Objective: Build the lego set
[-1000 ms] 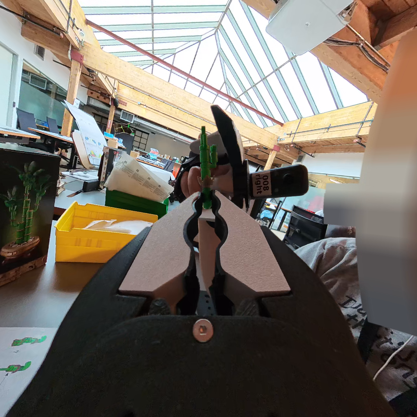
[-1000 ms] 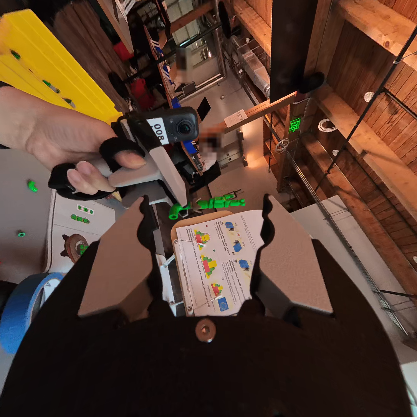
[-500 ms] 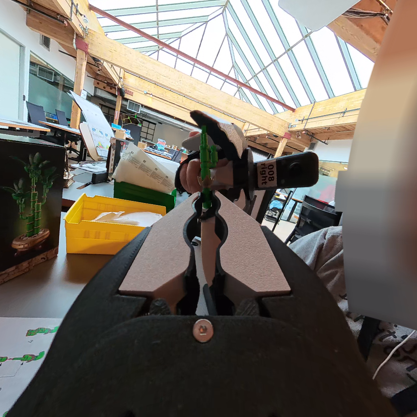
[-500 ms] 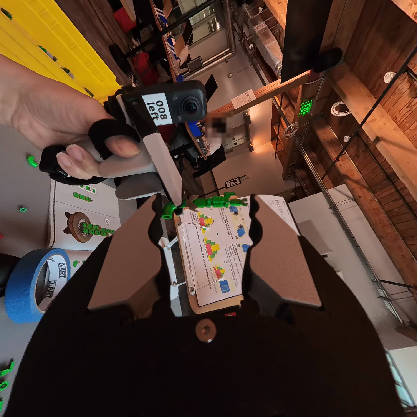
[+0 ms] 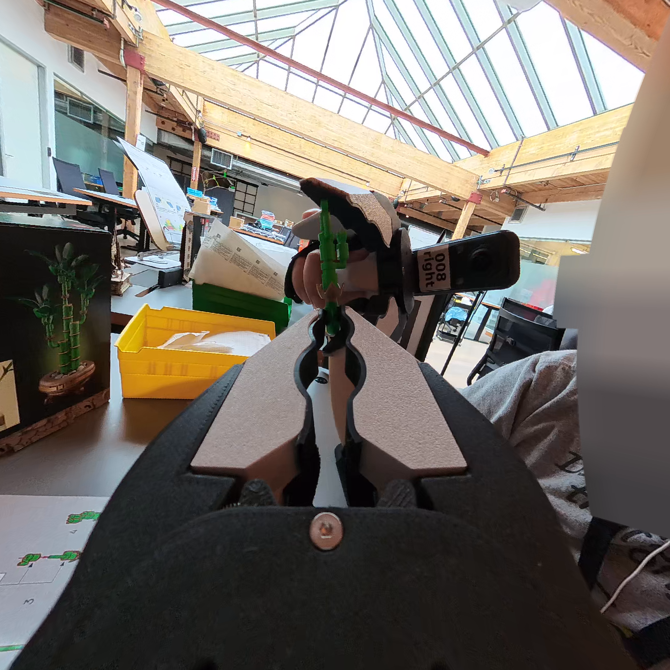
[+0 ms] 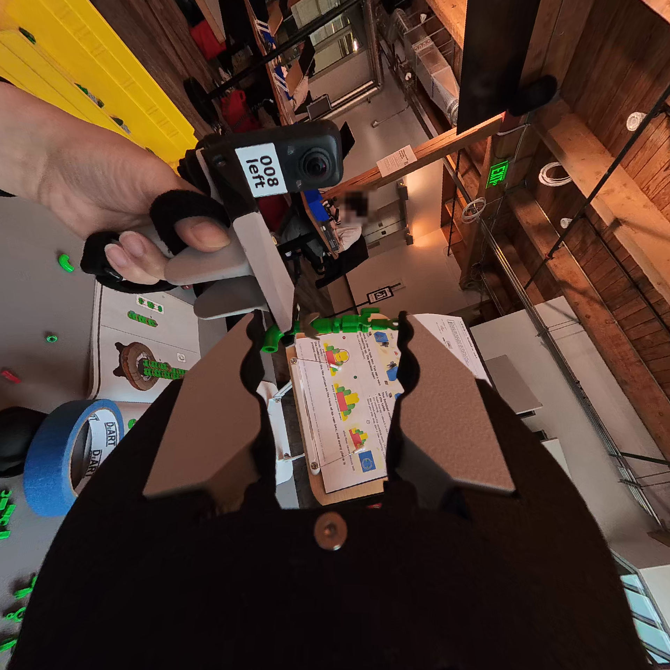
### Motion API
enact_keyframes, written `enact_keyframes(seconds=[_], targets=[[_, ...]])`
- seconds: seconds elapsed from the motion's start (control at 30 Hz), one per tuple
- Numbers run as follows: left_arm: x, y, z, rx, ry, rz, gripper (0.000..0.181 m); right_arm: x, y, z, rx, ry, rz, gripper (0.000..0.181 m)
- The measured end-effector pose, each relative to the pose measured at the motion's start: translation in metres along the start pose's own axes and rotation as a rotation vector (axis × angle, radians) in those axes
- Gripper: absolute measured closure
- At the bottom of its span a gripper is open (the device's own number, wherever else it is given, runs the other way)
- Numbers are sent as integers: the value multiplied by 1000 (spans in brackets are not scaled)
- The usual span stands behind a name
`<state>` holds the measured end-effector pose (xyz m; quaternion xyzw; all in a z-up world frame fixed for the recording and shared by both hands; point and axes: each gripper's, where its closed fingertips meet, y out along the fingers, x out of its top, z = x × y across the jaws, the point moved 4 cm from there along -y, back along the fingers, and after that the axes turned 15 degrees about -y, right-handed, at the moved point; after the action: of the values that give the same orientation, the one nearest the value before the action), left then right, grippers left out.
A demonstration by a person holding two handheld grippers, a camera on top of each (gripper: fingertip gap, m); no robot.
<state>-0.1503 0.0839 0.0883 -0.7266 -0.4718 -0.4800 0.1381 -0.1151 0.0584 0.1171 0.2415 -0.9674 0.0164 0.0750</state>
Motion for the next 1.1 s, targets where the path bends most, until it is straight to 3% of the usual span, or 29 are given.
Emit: enact_keyframes(seconds=[0.67, 0.87, 1.1], targets=[[-5, 5, -1, 57, 18, 51, 176, 1, -8, 1, 6, -4, -26, 114], [-1, 1, 0, 58, -32, 32, 177, -6, -4, 6, 37, -7, 51, 104], [1, -4, 2, 73, -49, 31, 176, -8, 1, 6, 24, -13, 78, 106]])
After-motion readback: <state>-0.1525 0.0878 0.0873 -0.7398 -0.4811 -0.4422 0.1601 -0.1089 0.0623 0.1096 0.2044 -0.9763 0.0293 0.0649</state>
